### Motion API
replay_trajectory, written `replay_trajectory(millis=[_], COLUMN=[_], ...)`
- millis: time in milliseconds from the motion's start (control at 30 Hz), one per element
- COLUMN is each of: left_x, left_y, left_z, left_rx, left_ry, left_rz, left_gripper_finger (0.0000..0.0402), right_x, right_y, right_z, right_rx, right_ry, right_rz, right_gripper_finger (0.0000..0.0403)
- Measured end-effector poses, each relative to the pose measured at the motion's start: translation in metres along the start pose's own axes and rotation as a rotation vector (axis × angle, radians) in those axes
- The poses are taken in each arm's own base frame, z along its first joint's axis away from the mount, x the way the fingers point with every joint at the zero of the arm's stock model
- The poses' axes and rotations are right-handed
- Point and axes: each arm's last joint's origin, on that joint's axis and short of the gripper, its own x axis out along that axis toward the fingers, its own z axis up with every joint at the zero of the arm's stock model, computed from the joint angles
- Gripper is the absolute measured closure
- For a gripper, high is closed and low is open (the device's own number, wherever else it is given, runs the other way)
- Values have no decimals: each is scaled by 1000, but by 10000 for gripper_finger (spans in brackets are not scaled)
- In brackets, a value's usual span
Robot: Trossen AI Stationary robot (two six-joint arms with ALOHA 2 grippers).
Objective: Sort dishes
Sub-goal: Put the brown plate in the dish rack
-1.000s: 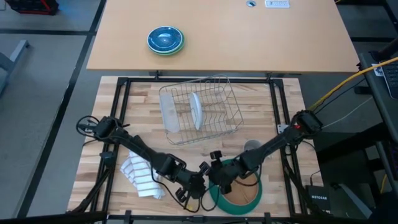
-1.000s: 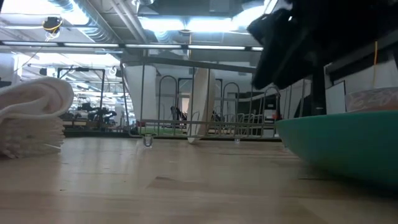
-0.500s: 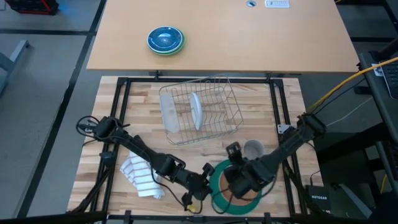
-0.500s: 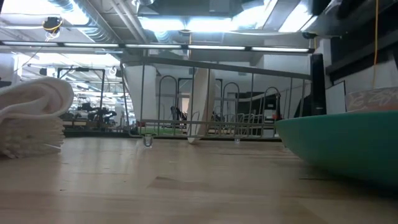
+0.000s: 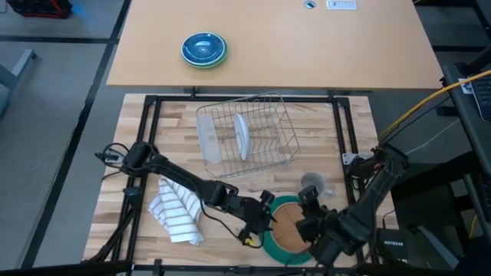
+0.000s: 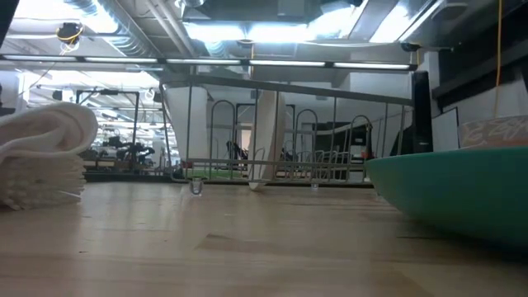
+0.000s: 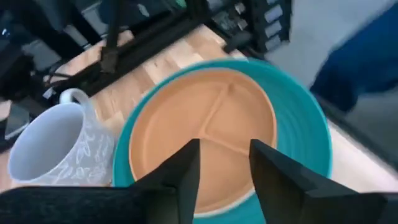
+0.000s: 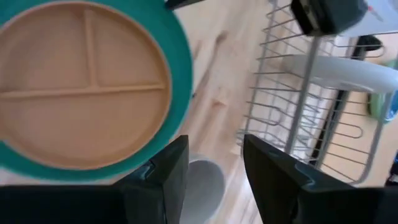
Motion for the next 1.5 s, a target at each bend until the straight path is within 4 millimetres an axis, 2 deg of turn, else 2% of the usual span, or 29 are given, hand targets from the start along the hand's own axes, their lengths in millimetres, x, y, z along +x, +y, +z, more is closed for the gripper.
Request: replay_trajectory(millis=[233, 367, 600, 833, 1133, 1267, 1500], left_x=[21, 23, 20, 17, 19, 21, 46], left_y=[-7, -4, 17, 25, 14, 13, 3], left_z=[-17, -13, 3, 11, -12, -16, -37], left_rx=[198, 265, 192, 187, 194, 247, 291], left_ry=[19, -39, -187, -207, 3, 7, 10], left_rz=[-49, -18, 81, 89, -83, -129, -215], left_gripper_finger=[263, 267, 268, 268, 268, 272, 297], right_x=[-8, -11, -11, -11, -11, -11, -11], right_y=[15, 20, 21, 21, 21, 21, 21], right_z=[-5, -7, -7, -7, -7, -7, -6], right_rx=[10, -4, -7, -7, -3, -3, 1], right_ry=[-11, -6, 10, 11, 10, 10, 3], right_rz=[47, 76, 115, 116, 115, 115, 117], right_gripper_finger=[244, 244, 244, 244, 244, 244, 244])
